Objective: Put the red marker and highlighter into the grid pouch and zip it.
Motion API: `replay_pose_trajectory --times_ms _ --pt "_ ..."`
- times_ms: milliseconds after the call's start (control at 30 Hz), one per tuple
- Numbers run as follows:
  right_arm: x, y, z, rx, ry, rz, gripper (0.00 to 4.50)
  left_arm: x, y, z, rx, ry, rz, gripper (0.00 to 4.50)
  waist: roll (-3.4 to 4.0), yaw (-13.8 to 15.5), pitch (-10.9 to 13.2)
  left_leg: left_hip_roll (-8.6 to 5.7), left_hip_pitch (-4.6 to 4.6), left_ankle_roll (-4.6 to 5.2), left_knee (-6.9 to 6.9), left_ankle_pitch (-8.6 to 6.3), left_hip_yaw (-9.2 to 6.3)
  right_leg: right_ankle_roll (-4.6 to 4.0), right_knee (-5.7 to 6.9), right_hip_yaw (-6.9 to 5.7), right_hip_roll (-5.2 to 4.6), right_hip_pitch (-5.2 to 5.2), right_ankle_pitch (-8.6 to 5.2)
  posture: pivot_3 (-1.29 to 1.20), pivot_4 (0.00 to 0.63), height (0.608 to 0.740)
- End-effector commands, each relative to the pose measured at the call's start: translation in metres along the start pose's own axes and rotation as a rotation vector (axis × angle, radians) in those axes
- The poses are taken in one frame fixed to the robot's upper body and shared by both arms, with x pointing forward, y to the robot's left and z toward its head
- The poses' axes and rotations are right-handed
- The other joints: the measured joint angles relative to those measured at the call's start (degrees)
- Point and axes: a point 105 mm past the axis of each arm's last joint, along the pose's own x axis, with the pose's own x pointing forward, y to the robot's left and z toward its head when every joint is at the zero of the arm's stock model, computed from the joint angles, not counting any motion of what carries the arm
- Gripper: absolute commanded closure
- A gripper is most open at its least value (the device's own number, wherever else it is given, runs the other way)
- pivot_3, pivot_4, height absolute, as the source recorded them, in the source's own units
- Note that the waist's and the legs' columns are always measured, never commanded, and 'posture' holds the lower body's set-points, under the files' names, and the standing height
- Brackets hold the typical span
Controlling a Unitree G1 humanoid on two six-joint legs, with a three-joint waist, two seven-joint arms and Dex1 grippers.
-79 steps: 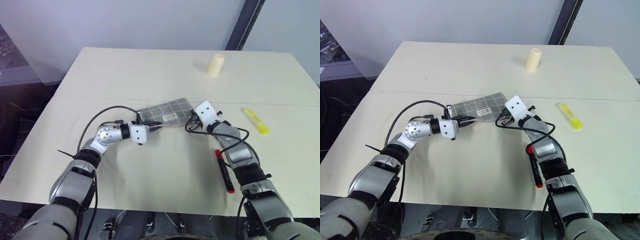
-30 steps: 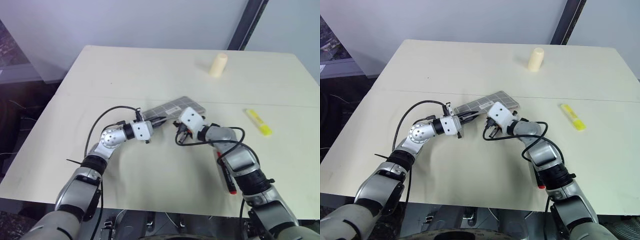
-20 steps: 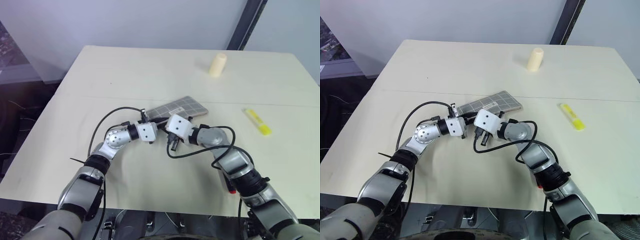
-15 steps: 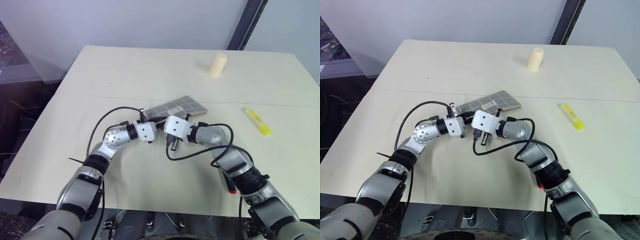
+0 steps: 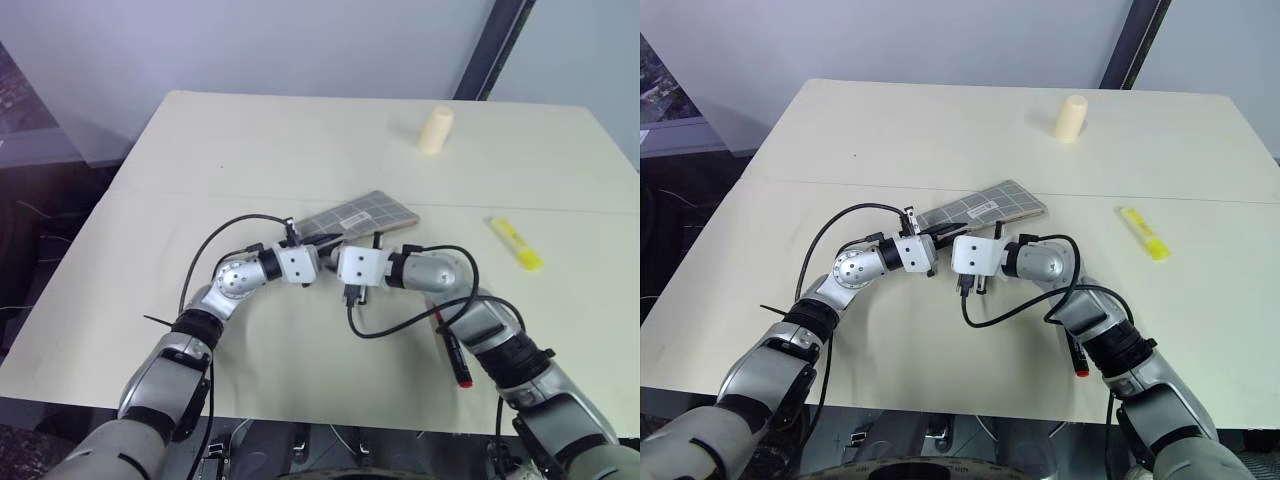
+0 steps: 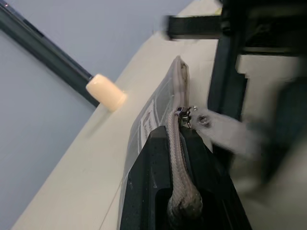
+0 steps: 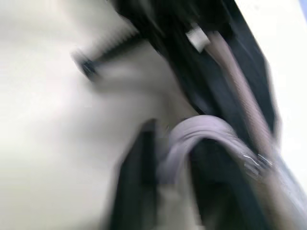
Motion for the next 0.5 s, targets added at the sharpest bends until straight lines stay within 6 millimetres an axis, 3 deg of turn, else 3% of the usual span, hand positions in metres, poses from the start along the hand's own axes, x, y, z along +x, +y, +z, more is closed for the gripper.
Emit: replay_pose_trajectory --times_ms 33,133,400,500 --pt "-0.023 -0.013 -0.001 0.006 0.002 -0.084 1.47 0.004 0.012 0.009 0.041 -0.034 0.03 4.5 0.0 0.1 0.0 -0.01 0.0 0.0 0.01 0.0 0.0 0.0 -0.01 0.0 -0.01 0.01 0.0 0.0 0.15 0.74" --pt "-0.049 -0.014 -0.01 0.118 0.007 -0.169 0.02 0.002 0.015 0.008 0.049 -0.033 0.044 4.5 -0.01 0.1 0.0 -0.02 -0.01 0.09 0.03 -0.06 0.0 0.0 -0.11 0.0 -0.03 0.07 0.0 0.0 0.15 0.74" --pt "-0.093 -0.02 -0.011 0.375 -0.027 -0.493 0.02 -0.007 0.02 0.004 0.062 -0.021 0.069 4.5 -0.03 0.0 0.0 0.02 -0.07 0.09 -0.04 -0.09 0.0 0.02 -0.04 0.01 -0.01 0.11 0.0 0.0 0.15 0.74" --pt "-0.12 -0.037 -0.026 0.477 0.011 -0.779 0.02 -0.006 0.024 0.004 0.062 -0.023 0.082 4.5 -0.05 0.0 0.0 0.04 -0.04 0.07 -0.01 -0.08 -0.01 0.01 -0.02 0.0 -0.01 0.08 0.0 0.0 0.15 0.74"
